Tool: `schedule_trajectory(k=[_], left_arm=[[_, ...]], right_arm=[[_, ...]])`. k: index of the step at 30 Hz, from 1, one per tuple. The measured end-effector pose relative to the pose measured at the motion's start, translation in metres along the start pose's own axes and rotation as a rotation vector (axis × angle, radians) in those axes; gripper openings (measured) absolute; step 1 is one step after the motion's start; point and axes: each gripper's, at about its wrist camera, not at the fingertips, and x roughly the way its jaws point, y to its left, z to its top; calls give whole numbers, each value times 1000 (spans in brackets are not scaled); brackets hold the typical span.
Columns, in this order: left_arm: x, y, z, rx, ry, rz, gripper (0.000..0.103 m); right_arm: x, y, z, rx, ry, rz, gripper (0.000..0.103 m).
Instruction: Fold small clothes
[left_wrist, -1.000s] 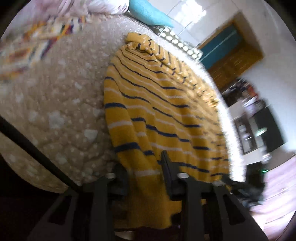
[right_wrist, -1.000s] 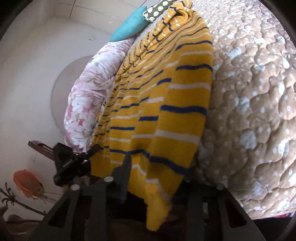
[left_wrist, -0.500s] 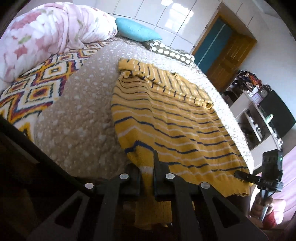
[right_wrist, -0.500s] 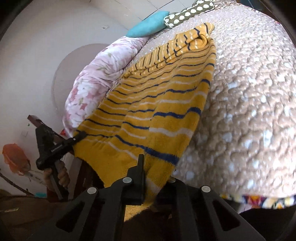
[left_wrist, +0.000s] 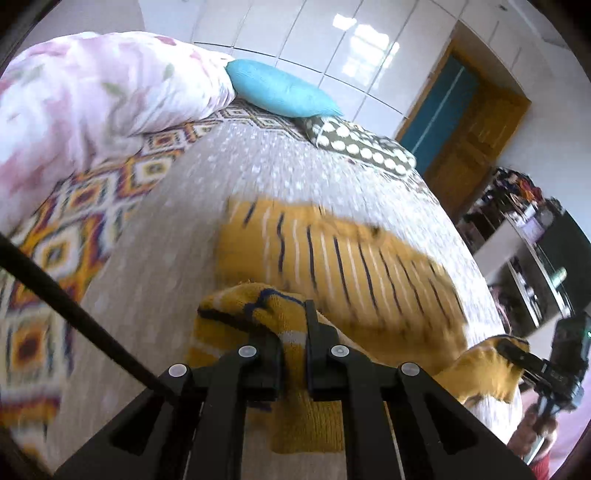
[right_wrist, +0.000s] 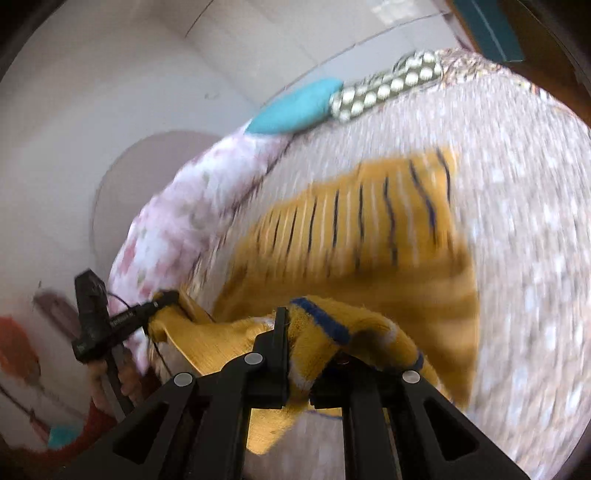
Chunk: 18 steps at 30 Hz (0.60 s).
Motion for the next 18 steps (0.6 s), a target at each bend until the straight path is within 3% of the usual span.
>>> schedule_trajectory(k=[5, 10, 12, 14, 15, 16, 18], left_arm=[[81, -1, 50, -7, 59, 96, 9], [123, 14, 68, -100, 117, 75, 13], [132, 22, 73, -157, 127, 34, 16], [147, 30, 80, -230, 156, -10, 22], [149, 33, 82, -254, 160, -29, 30], [153, 38, 85, -299, 156, -69, 41], [155, 48, 87, -382, 130, -128, 53]], right_arm=[[49, -39, 57, 101, -12, -48, 9], [83, -71, 81, 178, 17, -60, 15], [93, -89, 91, 251, 21, -27, 27], [103, -111, 101, 341, 19, 0, 29], [107, -121, 106, 383, 8, 0, 34], [109, -134, 110, 444, -15, 9, 40], [109, -151, 111, 537, -48, 51, 63]])
